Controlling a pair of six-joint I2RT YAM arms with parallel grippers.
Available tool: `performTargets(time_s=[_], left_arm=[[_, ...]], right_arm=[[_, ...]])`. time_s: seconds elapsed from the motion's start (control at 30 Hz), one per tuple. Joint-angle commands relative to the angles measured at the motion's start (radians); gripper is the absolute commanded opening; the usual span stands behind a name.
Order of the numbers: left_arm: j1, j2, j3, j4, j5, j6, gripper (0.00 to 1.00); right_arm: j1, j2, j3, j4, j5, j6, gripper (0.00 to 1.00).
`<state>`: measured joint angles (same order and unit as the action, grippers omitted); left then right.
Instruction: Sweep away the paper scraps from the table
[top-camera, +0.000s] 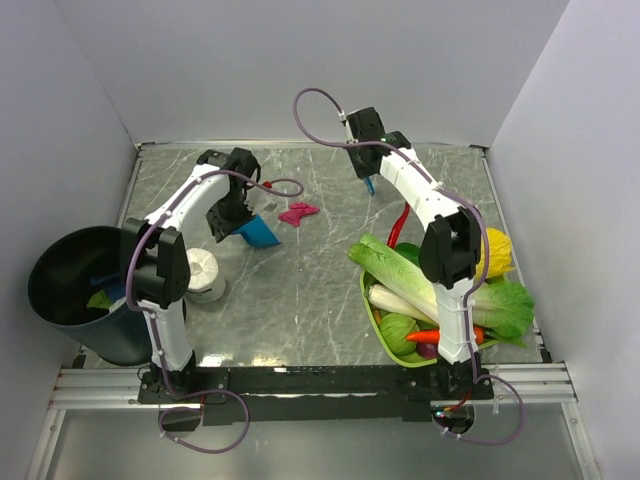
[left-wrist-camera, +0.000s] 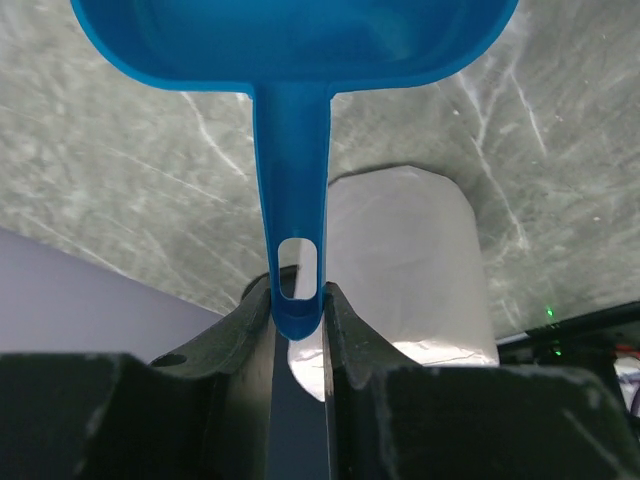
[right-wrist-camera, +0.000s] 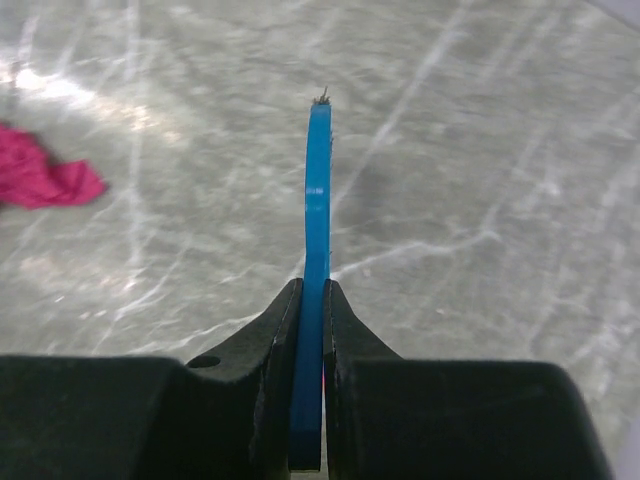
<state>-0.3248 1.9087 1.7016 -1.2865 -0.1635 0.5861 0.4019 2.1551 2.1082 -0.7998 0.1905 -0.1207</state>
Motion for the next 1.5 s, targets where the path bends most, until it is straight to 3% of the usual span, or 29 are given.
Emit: performTargets(time_s=[0.0,0.2,0.27,0.4,0.57,0.73,0.87,0.9,1.0,1.1,1.33,1.47], left_arm=[[-0.008,-0.023,0.003,-0.030,0.019,-0.023,0.01],[-0.011,-0.040,-0.071,0.024,0.024,-0.028,0.01],[-0.013,-0.033,-0.077,0.039,0.035,-0.032,0.01],[-0.020,-0.011,-0.080,0.049,0.038,-0.034,0.01],[-0.025,0.029,-0.054,0.059,0.048,-0.045,0.01],[-0.042,0.072,-0.022,0.098,0.056,-0.060,0.01],[-0.057,0.115,0.007,0.113,0.068,-0.072,0.01],[-0.057,0.115,0.007,0.116,0.070,-0.078,0.01],[-0.057,0.099,-0.023,0.154,0.076,-0.098,0.01],[-0.057,0.061,-0.083,0.214,0.085,-0.108,0.01],[-0.057,-0.039,-0.186,0.338,0.143,-0.137,0.01],[-0.057,-0.091,-0.232,0.426,0.177,-0.140,0.01]], right_arm=[[-0.012,0.029,0.012,0.079,0.219,-0.040,0.00],[-0.043,0.147,0.110,0.044,0.185,-0.203,0.00],[-0.043,0.227,0.194,-0.014,0.159,-0.201,0.00],[-0.006,0.265,0.210,-0.090,0.035,-0.174,0.00],[0.075,0.247,0.191,-0.117,-0.230,-0.163,0.00],[0.147,0.264,0.257,-0.141,-0.368,-0.097,0.00],[0.129,0.264,0.279,-0.154,-0.684,0.077,0.00],[0.124,0.255,0.280,-0.153,-0.829,0.108,0.00],[0.115,0.185,0.260,-0.127,-0.963,0.177,0.00],[0.101,0.119,0.269,-0.134,-0.906,0.147,0.00],[0.066,-0.010,0.161,-0.177,-0.484,-0.025,0.00],[0.028,-0.069,0.102,-0.179,-0.378,-0.043,0.00]])
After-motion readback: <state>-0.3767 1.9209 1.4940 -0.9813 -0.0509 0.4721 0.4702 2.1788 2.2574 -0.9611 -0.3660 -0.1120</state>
